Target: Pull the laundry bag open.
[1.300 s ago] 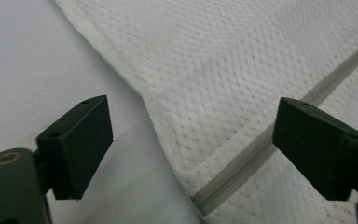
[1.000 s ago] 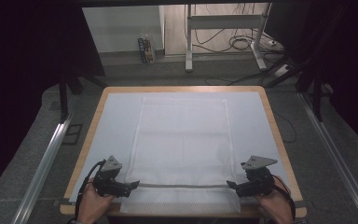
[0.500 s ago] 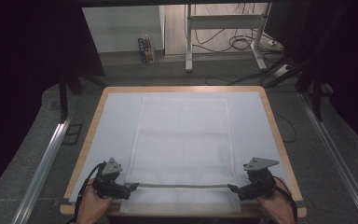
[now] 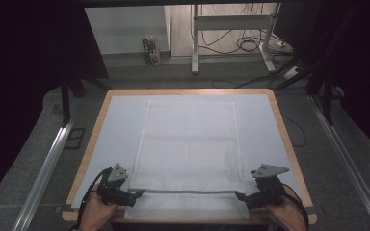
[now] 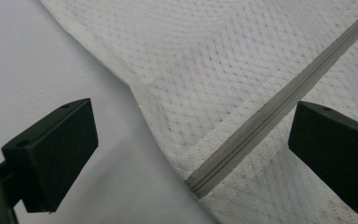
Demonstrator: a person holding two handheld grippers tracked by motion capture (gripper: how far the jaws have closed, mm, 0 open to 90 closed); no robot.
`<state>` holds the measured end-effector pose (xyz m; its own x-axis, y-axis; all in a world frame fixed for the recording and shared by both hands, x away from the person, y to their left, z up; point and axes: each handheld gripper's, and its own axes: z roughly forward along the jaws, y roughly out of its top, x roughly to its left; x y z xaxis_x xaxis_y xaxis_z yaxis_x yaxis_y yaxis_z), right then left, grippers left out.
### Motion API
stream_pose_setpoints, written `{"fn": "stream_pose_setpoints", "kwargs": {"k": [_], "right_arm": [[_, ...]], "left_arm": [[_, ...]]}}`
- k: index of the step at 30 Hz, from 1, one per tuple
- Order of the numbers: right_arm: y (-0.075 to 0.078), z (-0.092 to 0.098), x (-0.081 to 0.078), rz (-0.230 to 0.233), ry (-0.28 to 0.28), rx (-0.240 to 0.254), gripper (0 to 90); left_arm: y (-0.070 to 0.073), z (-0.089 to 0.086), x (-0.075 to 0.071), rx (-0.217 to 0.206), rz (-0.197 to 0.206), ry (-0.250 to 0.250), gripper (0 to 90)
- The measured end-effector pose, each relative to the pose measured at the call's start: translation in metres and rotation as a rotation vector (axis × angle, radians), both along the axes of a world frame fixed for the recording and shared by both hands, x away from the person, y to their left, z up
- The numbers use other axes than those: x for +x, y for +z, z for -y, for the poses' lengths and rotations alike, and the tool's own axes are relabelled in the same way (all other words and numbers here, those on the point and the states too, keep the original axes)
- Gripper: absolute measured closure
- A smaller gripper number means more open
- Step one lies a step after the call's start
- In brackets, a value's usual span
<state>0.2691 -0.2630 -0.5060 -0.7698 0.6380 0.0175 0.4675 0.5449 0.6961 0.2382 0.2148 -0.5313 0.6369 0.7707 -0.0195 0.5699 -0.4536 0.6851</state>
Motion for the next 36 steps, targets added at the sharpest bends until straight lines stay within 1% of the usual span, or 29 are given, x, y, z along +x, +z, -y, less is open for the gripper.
{"fn": "stream_pose_setpoints", "kwargs": {"k": [1, 3, 4, 7, 8, 9, 12, 13, 14, 15, 16, 17, 18, 20, 21, 23, 24, 25, 28, 29, 30, 31, 32, 33, 34, 35, 36], "right_arm": [[0.0, 0.0, 0.0, 0.0, 0.0, 0.0, 0.0], [-0.002, -0.001, -0.003, 0.007, -0.007, -0.015, 0.0], [-0.002, -0.001, -0.005, 0.002, -0.019, -0.016, 0.0], [-0.004, -0.002, -0.008, -0.011, -0.003, -0.029, 0.0], [-0.006, -0.003, -0.012, -0.004, 0.011, -0.066, 0.0], [-0.007, -0.004, -0.014, -0.008, 0.017, -0.081, 0.0], [-0.01, -0.006, -0.016, -0.035, 0.026, -0.11, 0.0], [-0.01, -0.006, -0.016, -0.035, 0.026, -0.11, 0.0], [-0.012, -0.007, -0.016, -0.038, 0.025, -0.127, 1.6], [-0.012, -0.008, -0.016, -0.039, 0.023, -0.134, 3.5], [-0.013, -0.009, -0.015, -0.036, 0.022, -0.139, 8.2], [-0.013, -0.009, -0.015, -0.036, 0.022, -0.139, 8.2], [-0.015, -0.011, -0.015, -0.043, 0.025, -0.155, 10.7], [-0.015, -0.011, -0.015, -0.042, 0.027, -0.154, 13.4], [-0.015, -0.011, -0.015, -0.042, 0.027, -0.154, 13.4], [-0.013, -0.011, -0.016, -0.054, 0.02, -0.154, 20.1], [-0.013, -0.011, -0.016, -0.054, 0.02, -0.154, 20.1], [-0.012, -0.013, -0.019, -0.057, 0.015, -0.158, 27.3], [-0.01, -0.015, -0.021, -0.065, 0.005, -0.159, 33.8], [-0.01, -0.015, -0.021, -0.065, 0.005, -0.159, 33.8], [-0.01, -0.015, -0.022, -0.065, -0.003, -0.158, 38.3], [-0.01, -0.015, -0.022, -0.065, -0.003, -0.158, 38.3], [-0.01, -0.015, -0.022, -0.062, -0.004, -0.157, 40.2], [-0.009, -0.015, -0.022, -0.06, -0.012, -0.151, 44.3], [-0.009, -0.013, -0.022, -0.059, -0.03, -0.138, 51.8], [-0.009, -0.013, -0.022, -0.059, -0.03, -0.138, 51.8], [-0.008, -0.013, -0.023, -0.051, -0.025, -0.141, 56.0]], "left_arm": [[0.0, 0.0, 0.0, 0.0, 0.0, 0.0, 1.3], [0.0, 0.0, 0.0, -0.001, 0.003, 0.001, 1.4], [0.0, 0.0, 0.0, 0.0, 0.003, 0.001, 1.4], [0.0, 0.0, 0.0, 0.002, 0.001, -0.001, 1.4], [0.0, 0.0, 0.0, 0.004, 0.0, 0.0, 1.5], [-0.001, 0.0, 0.0, 0.011, -0.001, -0.002, 1.4], [-0.001, 0.0, 0.0, 0.011, -0.002, -0.003, 1.5], [-0.001, 0.0, 0.0, 0.011, -0.002, -0.003, 1.6], [-0.001, 0.001, 0.001, 0.012, -0.003, -0.004, 1.6], [-0.001, 0.001, 0.001, 0.013, -0.003, -0.005, 1.6], [-0.001, 0.001, 0.001, 0.018, -0.006, -0.008, 1.6], [-0.001, 0.001, 0.001, 0.018, -0.006, -0.008, 1.6], [-0.002, 0.001, 0.001, 0.021, -0.007, -0.011, 1.7], [-0.002, 0.002, 0.001, 0.025, -0.007, -0.012, 1.7], [-0.002, 0.002, 0.001, 0.025, -0.007, -0.012, 1.7], [-0.002, 0.003, 0.001, 0.028, -0.005, -0.012, 1.7], [-0.002, 0.003, 0.001, 0.028, -0.005, -0.012, 1.7], [-0.002, 0.003, 0.001, 0.029, -0.004, -0.011, 1.7], [-0.002, 0.003, 0.001, 0.029, -0.001, -0.012, 1.8], [-0.002, 0.003, 0.001, 0.03, -0.001, -0.011, 1.8], [-0.002, 0.003, 0.001, 0.032, -0.001, -0.012, 1.8], [-0.001, 0.003, 0.001, 0.033, 0.0, -0.012, 1.8], [-0.001, 0.003, 0.001, 0.033, 0.0, -0.013, 1.8], [-0.001, 0.003, 0.001, 0.034, 0.0, -0.013, 1.9], [-0.001, 0.004, 0.001, 0.035, 0.001, -0.014, 1.9], [-0.001, 0.004, 0.001, 0.035, 0.001, -0.014, 1.9], [-0.002, 0.004, 0.001, 0.036, 0.001, -0.014, 1.9]]}}
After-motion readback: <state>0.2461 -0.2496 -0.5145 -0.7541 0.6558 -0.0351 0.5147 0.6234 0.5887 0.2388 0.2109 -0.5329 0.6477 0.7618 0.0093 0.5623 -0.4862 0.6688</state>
